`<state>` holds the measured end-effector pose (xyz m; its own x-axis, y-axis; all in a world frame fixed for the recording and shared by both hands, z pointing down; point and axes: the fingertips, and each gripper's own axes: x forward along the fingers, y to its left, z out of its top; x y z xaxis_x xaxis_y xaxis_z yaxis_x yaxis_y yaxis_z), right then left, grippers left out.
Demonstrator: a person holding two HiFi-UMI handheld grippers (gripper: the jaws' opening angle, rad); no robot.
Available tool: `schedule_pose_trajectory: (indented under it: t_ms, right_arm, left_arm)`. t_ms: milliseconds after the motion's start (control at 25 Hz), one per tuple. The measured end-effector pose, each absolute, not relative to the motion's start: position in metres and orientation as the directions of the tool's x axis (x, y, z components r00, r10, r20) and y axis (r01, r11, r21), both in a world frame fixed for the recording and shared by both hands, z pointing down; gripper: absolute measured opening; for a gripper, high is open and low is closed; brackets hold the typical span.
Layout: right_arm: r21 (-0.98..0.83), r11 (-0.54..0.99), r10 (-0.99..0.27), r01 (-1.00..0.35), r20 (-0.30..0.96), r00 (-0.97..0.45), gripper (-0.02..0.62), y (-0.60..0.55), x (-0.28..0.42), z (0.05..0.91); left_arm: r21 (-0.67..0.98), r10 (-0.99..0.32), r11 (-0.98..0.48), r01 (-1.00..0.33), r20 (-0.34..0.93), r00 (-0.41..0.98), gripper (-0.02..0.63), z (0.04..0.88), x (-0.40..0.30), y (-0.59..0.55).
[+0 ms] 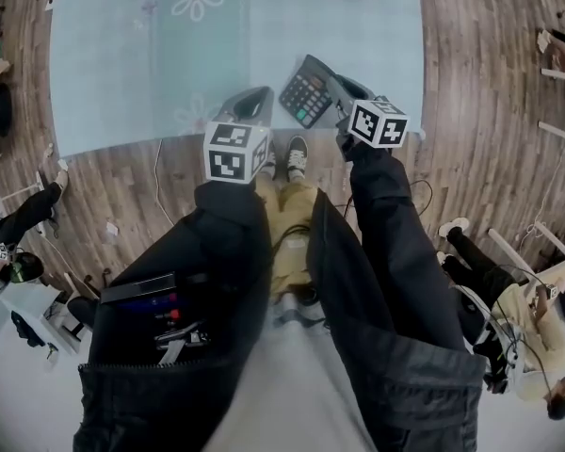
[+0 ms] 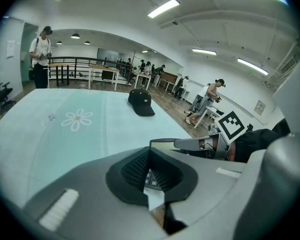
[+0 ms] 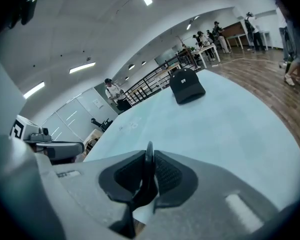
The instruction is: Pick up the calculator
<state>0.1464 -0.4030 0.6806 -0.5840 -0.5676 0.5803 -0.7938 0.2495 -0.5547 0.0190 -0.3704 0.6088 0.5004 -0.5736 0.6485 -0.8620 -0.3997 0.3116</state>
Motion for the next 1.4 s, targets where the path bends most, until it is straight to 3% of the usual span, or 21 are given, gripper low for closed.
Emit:
schedule_pose_trajectory:
  t_ms: [280,760,1400]
  right_arm:
    - [-0.468,0.262,-0.683,-0.844,0.527,-0.505,0.048,-0.402,0.140,0.606]
    - [-0.329,0.332,-0.864,-0.884,0.269,-0.425,0.048,-0.391,0.126,0.408]
    - [-0.212,0.397,-0.914,-0.893,-0.005,-0.405,0.048,-0.394,0.124,0.282]
  left_arm:
    - [0.306,-0.642,-0.394,-0.867,0.583,0.498,0.002,0.568,0.011,-0.371]
    - [0.270,-0.777,-0.429,-0.862,0.375,0.505,0.002,0.435,0.000,-0.382]
    - [0.171,-0.831,-0.516,-0.840,0.139,0.539,0.002,0.314,0.018,-0.405]
